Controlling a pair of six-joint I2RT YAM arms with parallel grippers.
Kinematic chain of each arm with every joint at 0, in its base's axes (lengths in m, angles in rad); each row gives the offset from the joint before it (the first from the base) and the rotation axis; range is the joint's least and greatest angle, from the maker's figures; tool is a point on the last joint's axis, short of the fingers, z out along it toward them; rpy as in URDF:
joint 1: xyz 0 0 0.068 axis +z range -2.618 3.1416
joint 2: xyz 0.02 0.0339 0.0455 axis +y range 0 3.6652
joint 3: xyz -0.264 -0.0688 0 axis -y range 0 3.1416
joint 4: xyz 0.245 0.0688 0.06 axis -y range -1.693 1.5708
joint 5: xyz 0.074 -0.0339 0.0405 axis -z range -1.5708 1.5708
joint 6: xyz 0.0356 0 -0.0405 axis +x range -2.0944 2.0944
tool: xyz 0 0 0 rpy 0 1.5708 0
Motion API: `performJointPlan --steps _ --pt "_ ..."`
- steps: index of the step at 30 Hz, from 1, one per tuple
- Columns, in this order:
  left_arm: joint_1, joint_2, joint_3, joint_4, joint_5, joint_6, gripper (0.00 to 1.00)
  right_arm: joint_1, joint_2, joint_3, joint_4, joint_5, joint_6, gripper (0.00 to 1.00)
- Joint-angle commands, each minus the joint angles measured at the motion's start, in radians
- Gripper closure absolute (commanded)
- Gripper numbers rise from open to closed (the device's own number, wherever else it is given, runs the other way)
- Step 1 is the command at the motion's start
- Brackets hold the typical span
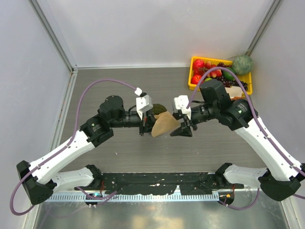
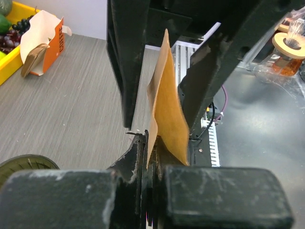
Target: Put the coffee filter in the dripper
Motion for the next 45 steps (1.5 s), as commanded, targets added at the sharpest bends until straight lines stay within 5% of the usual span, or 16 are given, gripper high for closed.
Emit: performJointPlan --steps 1,3,4,19,33,40,42,43,45 --pt "0.016 -0.014 0.005 0.044 -0.042 -0.088 1.0 0.001 -0.039 0.013 0.002 0.073 -0.043 0.33" --pt "0.04 -0.019 0.005 0.057 -0.051 -0.145 1.0 0.0 -0.079 -0.014 0.002 0.162 -0.102 0.03" --pt "0.047 -0.023 0.005 0.058 -0.062 -0.169 1.0 0.001 -0.086 -0.023 0.023 0.197 -0.116 0.01" --pt "0.056 0.016 0.034 0.067 -0.077 -0.387 1.0 0.199 -0.258 -0.3 0.439 0.639 -0.274 0.0" --pt "0.056 -0.006 -0.003 0.075 -0.09 -0.383 1.0 0.225 -0.258 -0.327 0.497 0.687 -0.29 0.51" --pt "0.054 -0.003 -0.005 0.078 -0.091 -0.367 1.0 0.227 -0.272 -0.332 0.479 0.664 -0.299 0.57" --pt "0.056 -0.003 -0.003 0.092 -0.062 -0.351 1.0 0.227 -0.274 -0.336 0.476 0.659 -0.29 0.37" --pt "0.054 -0.003 -0.005 0.098 -0.044 -0.343 1.0 0.225 -0.275 -0.338 0.473 0.658 -0.285 0.16" --pt "0.054 -0.006 -0.005 0.103 -0.027 -0.331 1.0 0.225 -0.271 -0.335 0.474 0.663 -0.264 0.11"
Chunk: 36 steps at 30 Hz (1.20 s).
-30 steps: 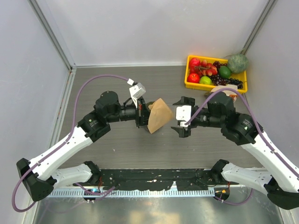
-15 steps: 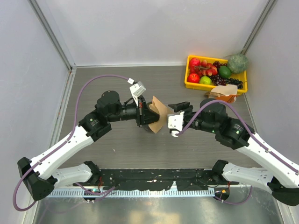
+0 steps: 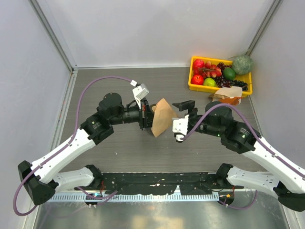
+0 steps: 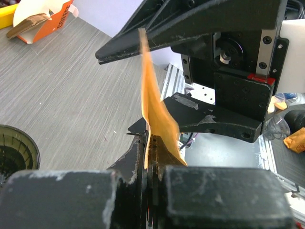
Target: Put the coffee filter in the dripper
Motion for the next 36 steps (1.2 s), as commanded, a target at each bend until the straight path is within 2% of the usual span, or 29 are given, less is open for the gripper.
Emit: performJointPlan --steps 1,5,9,15,29,33,36 --pt "-0.004 -0.023 0.0 0.071 0.055 0.044 1.0 0.003 -0.012 0.001 0.021 -0.013 0.027 0.1" --pt "-0.004 -0.025 -0.005 0.08 0.058 0.045 1.0 0.003 -0.005 0.005 0.018 -0.053 0.039 0.11" --pt "-0.007 -0.023 -0.008 0.075 0.058 0.048 1.0 0.005 0.005 0.005 0.036 -0.047 0.044 0.3" --pt "-0.007 -0.034 -0.019 0.058 -0.002 0.059 1.0 0.005 -0.005 0.014 0.035 -0.047 0.033 0.48" --pt "0.002 -0.028 -0.019 0.038 -0.086 0.067 0.98 0.006 -0.042 -0.017 0.03 -0.053 0.015 0.6" --pt "0.002 -0.025 -0.016 0.038 -0.099 0.068 0.96 0.003 -0.046 -0.014 0.031 -0.056 0.018 0.7" --pt "0.002 -0.025 -0.02 0.037 -0.106 0.071 0.93 0.003 -0.048 -0.012 0.032 -0.056 0.022 0.81"
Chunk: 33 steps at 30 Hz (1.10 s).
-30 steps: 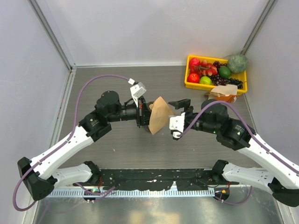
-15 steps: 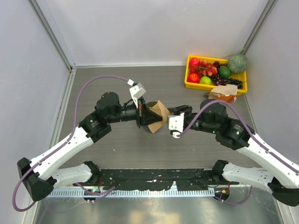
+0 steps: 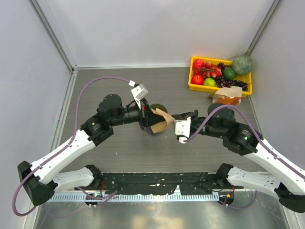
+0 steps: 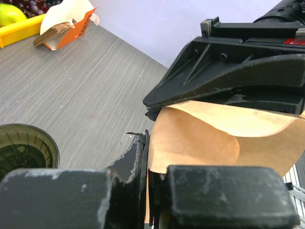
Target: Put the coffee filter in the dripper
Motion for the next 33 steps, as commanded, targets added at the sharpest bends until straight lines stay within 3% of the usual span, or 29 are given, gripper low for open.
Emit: performJointPlan --steps 1,5,10,17,25,30,33 --pt "0.006 -0.013 0.002 0.013 -0.03 0.025 0.92 0.005 -0.014 0.002 0.032 -0.002 0.004 0.83" --pt "0.008 -0.026 -0.01 0.016 -0.034 0.032 0.81 0.005 -0.019 -0.001 0.032 0.002 0.013 0.94" --pt "0.038 -0.058 -0.04 0.035 0.027 0.119 0.62 0.003 -0.032 -0.01 0.03 0.015 0.038 0.94" --pt "0.097 -0.133 0.022 -0.075 0.235 0.305 0.19 -0.018 -0.042 0.008 -0.017 -0.05 0.128 0.95" --pt "0.184 -0.223 0.143 -0.297 0.297 0.483 0.04 -0.067 -0.029 0.047 -0.033 -0.215 0.45 0.95" --pt "0.189 -0.297 0.054 -0.282 0.259 0.439 0.01 -0.118 -0.037 0.037 0.093 -0.335 0.685 0.95" --pt "0.19 -0.338 -0.062 -0.172 0.243 0.311 0.01 -0.133 -0.057 0.007 0.194 -0.37 0.827 0.95"
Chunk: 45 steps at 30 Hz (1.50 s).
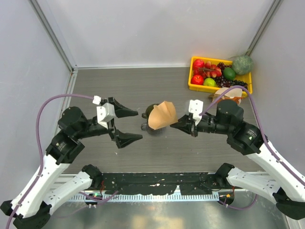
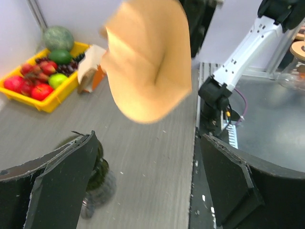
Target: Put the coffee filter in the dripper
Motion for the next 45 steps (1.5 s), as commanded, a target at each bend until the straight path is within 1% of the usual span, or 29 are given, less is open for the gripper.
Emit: performJointPlan --steps 1,4,5,7,8,13,16,21,27,30,32,33,34,39,45 --pt "0.006 -0.044 -0.154 0.134 0.003 -0.149 0.01 -0.018 -0.039 -0.006 0.24 -0.105 0.281 0.95" --pt "0.003 -0.041 -0.244 0.397 0.042 -0.336 0.01 -0.018 -0.053 -0.047 0.36 -0.117 0.413 0.95" --pt "-0.022 -0.024 -0.232 0.412 0.043 -0.349 0.01 -0.018 -0.05 -0.061 0.409 -0.12 0.454 0.95" --pt "-0.049 -0.002 -0.213 0.435 0.008 -0.352 0.01 -0.018 -0.048 -0.078 0.484 -0.125 0.515 0.95" --pt "-0.062 0.01 -0.202 0.444 -0.024 -0.357 0.01 -0.018 -0.046 -0.099 0.548 -0.118 0.533 0.95" --pt "-0.091 0.085 -0.094 0.478 -0.113 -0.41 0.05 -0.019 -0.008 -0.141 0.678 -0.073 0.635 0.95" --pt "-0.109 0.12 -0.037 0.498 -0.119 -0.427 0.08 -0.016 0.033 -0.139 0.759 -0.062 0.678 0.95" --pt "-0.125 0.133 -0.001 0.501 -0.142 -0.421 0.08 -0.015 0.047 -0.144 0.785 -0.078 0.688 0.95" --pt "-0.137 0.168 0.008 0.496 -0.211 -0.419 0.04 -0.007 0.035 -0.168 0.825 -0.1 0.683 0.95" --pt "-0.14 0.203 0.034 0.515 -0.211 -0.419 0.03 -0.003 0.039 -0.172 0.839 -0.109 0.685 0.95" --pt "-0.145 0.226 0.066 0.522 -0.201 -0.424 0.05 0.0 0.044 -0.175 0.843 -0.111 0.692 0.95" --pt "-0.145 0.238 0.08 0.524 -0.192 -0.429 0.09 0.0 0.046 -0.176 0.848 -0.111 0.691 0.95" --pt "-0.146 0.249 0.097 0.528 -0.173 -0.427 0.14 0.0 0.046 -0.179 0.848 -0.108 0.692 0.95" --pt "-0.146 0.245 0.108 0.541 -0.129 -0.42 0.51 0.0 0.023 -0.191 0.854 -0.094 0.691 0.95" --pt "-0.134 0.208 0.071 0.539 -0.118 -0.407 0.86 -0.006 -0.008 -0.218 0.847 -0.085 0.679 0.95"
